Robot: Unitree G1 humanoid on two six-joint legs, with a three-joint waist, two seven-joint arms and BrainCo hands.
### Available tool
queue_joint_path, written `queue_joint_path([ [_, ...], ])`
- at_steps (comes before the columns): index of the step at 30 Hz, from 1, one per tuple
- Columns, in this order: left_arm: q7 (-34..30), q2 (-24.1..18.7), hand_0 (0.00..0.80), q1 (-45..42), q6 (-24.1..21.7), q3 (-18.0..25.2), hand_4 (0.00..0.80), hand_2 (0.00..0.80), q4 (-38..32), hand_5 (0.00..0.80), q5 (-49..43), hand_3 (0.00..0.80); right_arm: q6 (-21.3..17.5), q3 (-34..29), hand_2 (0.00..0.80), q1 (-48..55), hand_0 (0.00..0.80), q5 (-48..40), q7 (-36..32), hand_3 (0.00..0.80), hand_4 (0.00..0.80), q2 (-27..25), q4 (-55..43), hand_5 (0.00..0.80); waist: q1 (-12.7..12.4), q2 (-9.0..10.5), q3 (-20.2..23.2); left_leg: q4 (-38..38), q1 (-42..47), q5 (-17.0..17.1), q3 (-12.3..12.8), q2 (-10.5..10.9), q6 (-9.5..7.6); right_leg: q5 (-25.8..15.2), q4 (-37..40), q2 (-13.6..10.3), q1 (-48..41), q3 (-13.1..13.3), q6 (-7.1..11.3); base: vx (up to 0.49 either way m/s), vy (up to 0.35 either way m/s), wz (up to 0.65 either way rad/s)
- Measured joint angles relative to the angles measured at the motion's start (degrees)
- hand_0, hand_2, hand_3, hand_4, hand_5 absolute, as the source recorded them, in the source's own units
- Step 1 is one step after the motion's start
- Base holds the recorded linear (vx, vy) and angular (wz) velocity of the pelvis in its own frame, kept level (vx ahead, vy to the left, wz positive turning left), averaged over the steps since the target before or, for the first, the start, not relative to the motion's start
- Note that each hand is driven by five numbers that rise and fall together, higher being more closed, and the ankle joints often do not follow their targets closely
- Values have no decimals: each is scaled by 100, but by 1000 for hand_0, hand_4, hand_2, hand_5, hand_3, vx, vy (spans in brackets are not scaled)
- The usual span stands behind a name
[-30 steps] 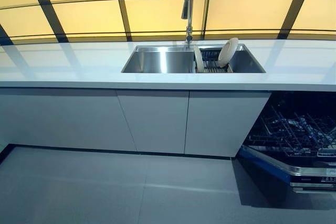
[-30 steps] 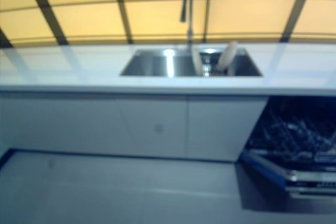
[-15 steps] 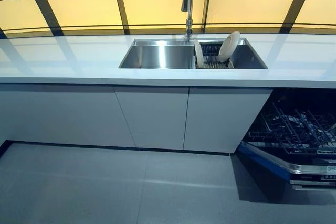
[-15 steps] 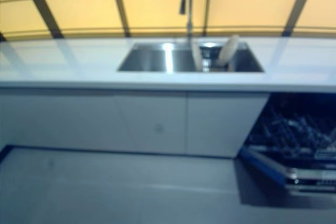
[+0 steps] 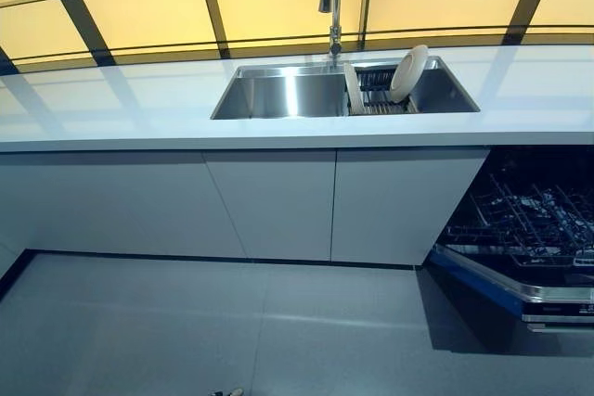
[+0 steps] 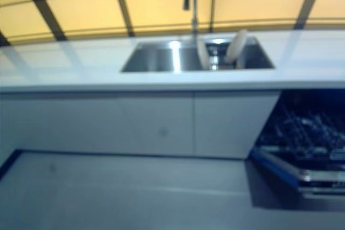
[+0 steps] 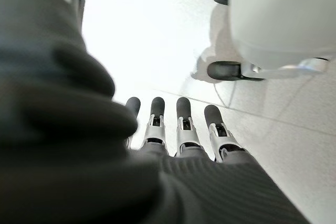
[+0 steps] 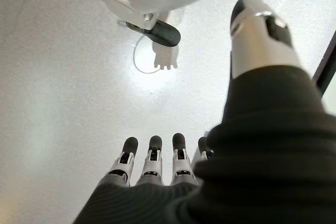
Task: Take plates into dishwasher
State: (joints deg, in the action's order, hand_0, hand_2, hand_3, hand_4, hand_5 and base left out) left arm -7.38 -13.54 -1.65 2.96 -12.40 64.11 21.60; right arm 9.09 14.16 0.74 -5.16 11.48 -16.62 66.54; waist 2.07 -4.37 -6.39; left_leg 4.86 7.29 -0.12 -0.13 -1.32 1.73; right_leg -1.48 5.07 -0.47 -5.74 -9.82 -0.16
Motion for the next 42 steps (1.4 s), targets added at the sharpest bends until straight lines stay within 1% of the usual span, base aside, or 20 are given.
queue_joint_path([
  [8,453,31,0,-70,-63,16,0,0,34,0,314,0,13,2,0,-54,0,-4,-16,0,0,7,2,0,-9,61,-24,-29,7,-2,-20,-19,-2,31,-17,22,-61,-4,3,-9,-78,2],
  [12,535,33,0,85,-83,15,0,0,135,0,465,0,36,1,0,-107,0,-65,-22,0,0,10,19,0,-10,110,-89,-371,-181,-85,-160,-22,23,111,-173,31,19,-4,-53,-17,-80,16],
  [14,574,43,0,182,-116,25,0,0,272,0,584,0,68,2,0,-184,0,-64,-97,0,0,12,40,0,-15,116,-224,-710,-225,-244,-148,-112,67,241,-384,68,37,7,-137,50,-103,0],
  [15,600,60,0,189,-143,41,0,0,338,0,630,0,92,7,0,-228,0,-65,-119,0,0,20,67,0,-33,110,-250,-1006,-336,-370,-145,-156,134,349,-573,99,111,14,-174,-8,-123,-7],
  [16,621,80,0,162,-216,123,0,0,447,0,650,0,96,8,0,-253,0,-63,-141,0,0,41,139,0,-136,116,-292,-1546,-577,-551,-139,-194,277,527,-1028,135,326,-5,-254,-37,-82,-6],
  [17,633,49,0,274,-283,292,0,0,506,0,682,0,87,5,0,-389,0,-60,-202,0,0,122,244,0,-151,294,-434,-2812,-1263,-651,-155,-98,444,825,-1611,13,649,65,-324,-10,-37,-7],
  [18,649,24,0,356,-287,320,0,0,525,0,691,0,88,10,0,-390,0,-59,-244,0,0,156,257,0,-184,409,-503,-3625,-1724,-425,-147,-66,485,883,-1741,-6,722,116,-387,77,10,-7],
  [19,631,38,0,304,-283,317,0,0,570,0,746,0,85,16,0,-392,0,-56,-265,0,0,157,287,0,-259,459,-530,-4028,-2006,-334,-162,-12,451,872,-1723,-23,689,150,-453,150,25,-8],
  [20,623,106,0,227,-281,320,0,0,610,0,781,0,82,25,0,-357,0,-56,-297,0,0,115,363,0,-288,501,-549,-3933,-2082,-343,-171,111,453,859,-1706,-39,667,155,-490,204,26,-9],
  [22,615,164,0,132,-282,381,0,0,649,0,884,0,86,20,0,-352,0,-56,-333,0,0,92,530,0,-289,473,-584,-2874,-1887,-289,-71,261,377,844,-1678,-41,647,151,-532,258,63,2],
  [23,610,180,0,103,-267,424,0,0,726,0,904,0,94,-1,0,-341,0,-58,-350,0,0,102,577,0,-263,429,-636,-1670,-1751,-143,-58,391,302,825,-1584,-6,566,136,-563,337,118,13],
  [24,612,184,0,109,-257,446,0,0,722,0,907,0,94,-3,0,-338,0,-59,-355,0,0,107,575,0,-275,392,-687,-855,-1676,16,-226,468,315,803,-1491,34,526,155,-591,425,174,14],
  [25,625,198,0,129,-232,458,0,0,701,0,909,0,89,-35,0,-342,0,-62,-354,0,0,94,575,0,-281,322,-745,-577,-1712,93,-363,502,291,799,-1448,118,474,213,-598,403,177,-10],
  [27,656,216,0,51,-180,462,0,0,695,0,912,0,90,-127,0,-346,0,-63,-350,0,0,78,566,0,-325,282,-799,-618,-1715,124,-318,474,236,807,-1464,196,411,371,-581,428,164,-43],
  [30,655,212,0,108,-114,468,0,0,696,0,914,0,72,-125,0,-353,0,-49,-354,0,0,95,461,0,-298,299,-776,-1286,-1782,120,-335,527,187,853,-1447,150,371,512,-541,374,72,-49],
  [32,656,212,0,101,-115,475,0,0,657,0,912,0,78,-142,0,-211,0,54,-373,0,0,103,461,0,-207,205,-713,-1055,-1472,153,-367,494,141,989,-1434,176,280,499,-421,306,16,-5],
  [33,657,194,0,95,-123,469,0,0,584,0,907,0,75,-129,0,-133,0,93,-380,0,0,116,468,0,-161,143,-673,-878,-1347,383,-335,462,-142,1114,-1516,196,259,486,-361,257,-9,2],
  [34,656,146,0,87,-141,464,0,0,505,0,904,0,45,-120,0,-90,0,140,-389,0,0,168,470,0,-161,187,-660,-819,-1242,543,-273,484,-382,1247,-1624,163,285,500,-301,228,-10,-8],
  [37,632,-60,0,107,-212,455,0,0,385,0,903,0,-96,1,0,-144,0,227,-408,0,0,330,445,0,-183,466,-504,-663,-1224,527,-146,630,-433,1447,-1725,-44,387,458,-169,152,4,-12],
  [42,585,-91,0,318,-210,435,0,0,321,0,904,0,-139,-1,0,-458,0,220,-342,0,0,340,469,0,-377,503,-450,-695,-1288,362,-215,698,-427,1330,-1134,-80,179,394,-125,174,43,4],
])
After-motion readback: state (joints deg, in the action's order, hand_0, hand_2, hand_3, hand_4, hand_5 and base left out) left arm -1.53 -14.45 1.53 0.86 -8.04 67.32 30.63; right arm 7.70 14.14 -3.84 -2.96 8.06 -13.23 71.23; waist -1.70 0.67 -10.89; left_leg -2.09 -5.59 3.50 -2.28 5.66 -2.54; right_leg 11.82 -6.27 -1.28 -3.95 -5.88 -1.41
